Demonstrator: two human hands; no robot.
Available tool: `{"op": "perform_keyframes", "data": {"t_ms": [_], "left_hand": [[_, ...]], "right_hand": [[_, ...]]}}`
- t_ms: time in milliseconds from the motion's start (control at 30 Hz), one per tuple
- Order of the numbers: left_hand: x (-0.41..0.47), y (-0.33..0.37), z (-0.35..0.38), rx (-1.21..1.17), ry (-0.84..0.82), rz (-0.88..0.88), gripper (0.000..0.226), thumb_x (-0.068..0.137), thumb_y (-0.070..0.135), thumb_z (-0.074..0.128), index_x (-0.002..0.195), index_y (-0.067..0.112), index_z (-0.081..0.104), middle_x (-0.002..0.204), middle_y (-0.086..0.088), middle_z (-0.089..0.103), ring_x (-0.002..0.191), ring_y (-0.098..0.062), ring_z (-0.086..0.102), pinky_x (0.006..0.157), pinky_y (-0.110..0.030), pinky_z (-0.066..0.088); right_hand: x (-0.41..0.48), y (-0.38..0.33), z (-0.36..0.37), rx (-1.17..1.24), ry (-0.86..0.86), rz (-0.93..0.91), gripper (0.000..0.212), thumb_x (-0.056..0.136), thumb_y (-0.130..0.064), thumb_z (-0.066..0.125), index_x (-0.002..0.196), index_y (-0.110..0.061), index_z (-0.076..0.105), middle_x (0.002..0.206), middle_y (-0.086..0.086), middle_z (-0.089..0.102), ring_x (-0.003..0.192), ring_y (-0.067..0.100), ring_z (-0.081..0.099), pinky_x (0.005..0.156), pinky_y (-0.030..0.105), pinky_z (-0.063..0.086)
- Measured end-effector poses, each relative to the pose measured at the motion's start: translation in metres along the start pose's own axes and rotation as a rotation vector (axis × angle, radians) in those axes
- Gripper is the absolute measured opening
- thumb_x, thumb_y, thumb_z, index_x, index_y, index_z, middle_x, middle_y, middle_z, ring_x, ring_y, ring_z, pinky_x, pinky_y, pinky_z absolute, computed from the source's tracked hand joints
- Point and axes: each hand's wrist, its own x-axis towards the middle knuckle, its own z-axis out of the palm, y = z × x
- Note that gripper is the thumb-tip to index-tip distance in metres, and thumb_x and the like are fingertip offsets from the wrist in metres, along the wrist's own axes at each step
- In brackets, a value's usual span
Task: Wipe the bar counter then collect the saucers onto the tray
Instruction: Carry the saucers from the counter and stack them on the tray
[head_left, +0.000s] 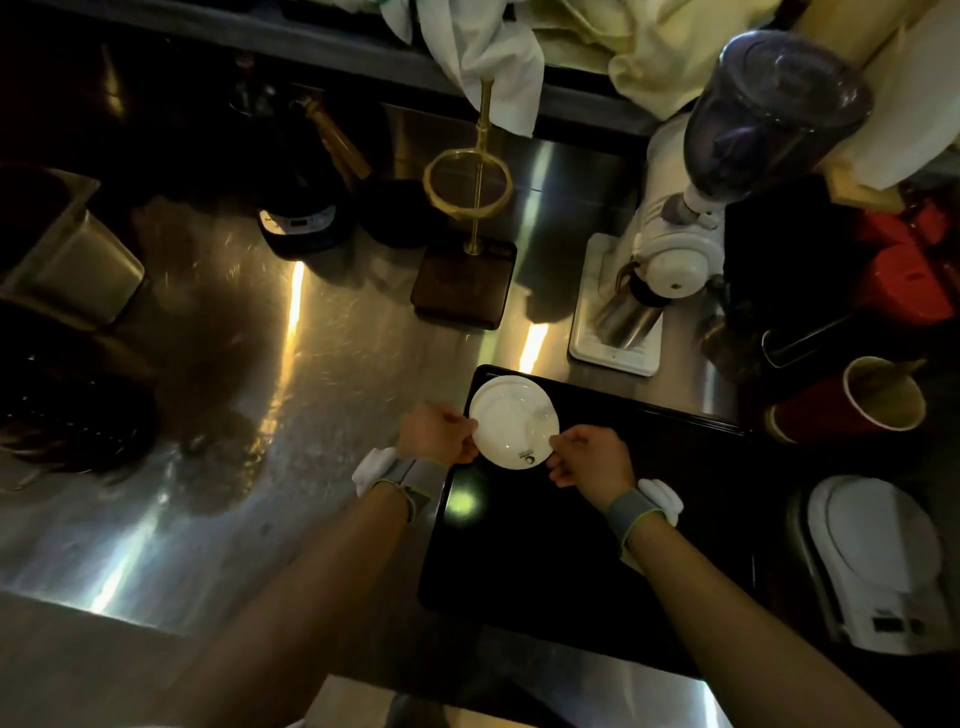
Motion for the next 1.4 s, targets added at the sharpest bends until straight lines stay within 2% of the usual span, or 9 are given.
{"op": "perform_keyframes", "data": {"t_ms": [200,367,600,700,800,967,1200,1400], "left_hand": [[0.008,0.0,0.002,0.014,-0.01,-0.056,0.028,0.088,0.014,0.065,0.062,0.008,0.058,0.034,0.003,0.058,0.029,-0.008,0.056,0.033,-0.019,0.047],[0.011,0.003,0.004,-0.009,-0.021,-0.125,0.036,0.091,0.02,0.062,0.06,0.004,0.053,0.031,0.002,0.055,0.026,-0.01,0.054,0.029,-0.019,0.045],[0.01,0.003,0.005,-0.043,0.006,-0.143,0.042,0.092,0.026,0.061,0.057,0.004,0.053,0.03,0.002,0.053,0.026,-0.01,0.053,0.033,-0.022,0.046],[0.004,0.0,0.008,-0.018,0.107,-0.061,0.045,0.089,0.029,0.064,0.05,0.009,0.054,0.029,0.004,0.052,0.024,-0.008,0.048,0.043,-0.025,0.045],[-0.003,-0.003,0.011,0.003,0.138,0.012,0.046,0.086,0.032,0.066,0.047,0.013,0.054,0.03,0.005,0.052,0.024,-0.006,0.046,0.042,-0.022,0.04],[-0.022,0.004,0.027,0.049,0.058,0.099,0.042,0.088,0.033,0.064,0.053,0.014,0.051,0.034,0.004,0.055,0.029,-0.006,0.049,0.036,-0.018,0.038],[-0.064,0.03,0.069,0.014,-0.004,0.249,0.034,0.088,0.019,0.065,0.058,0.012,0.051,0.039,0.002,0.057,0.03,-0.006,0.049,0.033,-0.016,0.038],[-0.108,0.053,0.132,0.021,-0.187,0.381,0.027,0.088,0.018,0.066,0.064,0.009,0.058,0.048,0.001,0.061,0.036,-0.007,0.053,0.035,-0.018,0.041]], "right_hand": [[0.004,-0.002,-0.001,-0.027,-0.005,-0.003,0.018,0.092,-0.011,0.061,0.075,-0.006,0.064,0.063,0.012,0.066,0.045,0.019,0.059,0.042,0.024,0.05],[0.008,-0.002,0.002,-0.06,0.016,-0.012,0.023,0.092,-0.013,0.062,0.069,-0.009,0.063,0.057,0.009,0.064,0.041,0.016,0.057,0.042,0.025,0.049],[0.008,-0.002,0.004,-0.101,0.028,-0.028,0.026,0.091,-0.02,0.062,0.067,-0.012,0.063,0.053,0.005,0.064,0.038,0.015,0.057,0.04,0.024,0.046],[0.005,0.002,0.001,-0.076,0.038,-0.043,0.028,0.092,-0.022,0.062,0.066,-0.011,0.063,0.047,0.001,0.063,0.034,0.011,0.056,0.037,0.022,0.045],[0.001,0.003,-0.001,-0.056,0.034,-0.063,0.029,0.092,-0.023,0.062,0.065,-0.013,0.062,0.048,0.001,0.062,0.035,0.011,0.055,0.038,0.023,0.046],[-0.011,0.002,-0.017,-0.021,0.024,-0.129,0.028,0.093,-0.022,0.061,0.066,-0.013,0.062,0.053,0.005,0.063,0.039,0.013,0.056,0.041,0.025,0.047],[-0.05,-0.007,-0.076,0.092,0.071,-0.248,0.027,0.096,-0.021,0.057,0.072,-0.01,0.062,0.056,0.002,0.064,0.045,0.012,0.058,0.044,0.025,0.048],[-0.103,-0.008,-0.155,0.199,0.269,-0.342,0.025,0.096,-0.017,0.057,0.073,-0.011,0.064,0.057,0.004,0.066,0.047,0.015,0.059,0.046,0.025,0.048]]}}
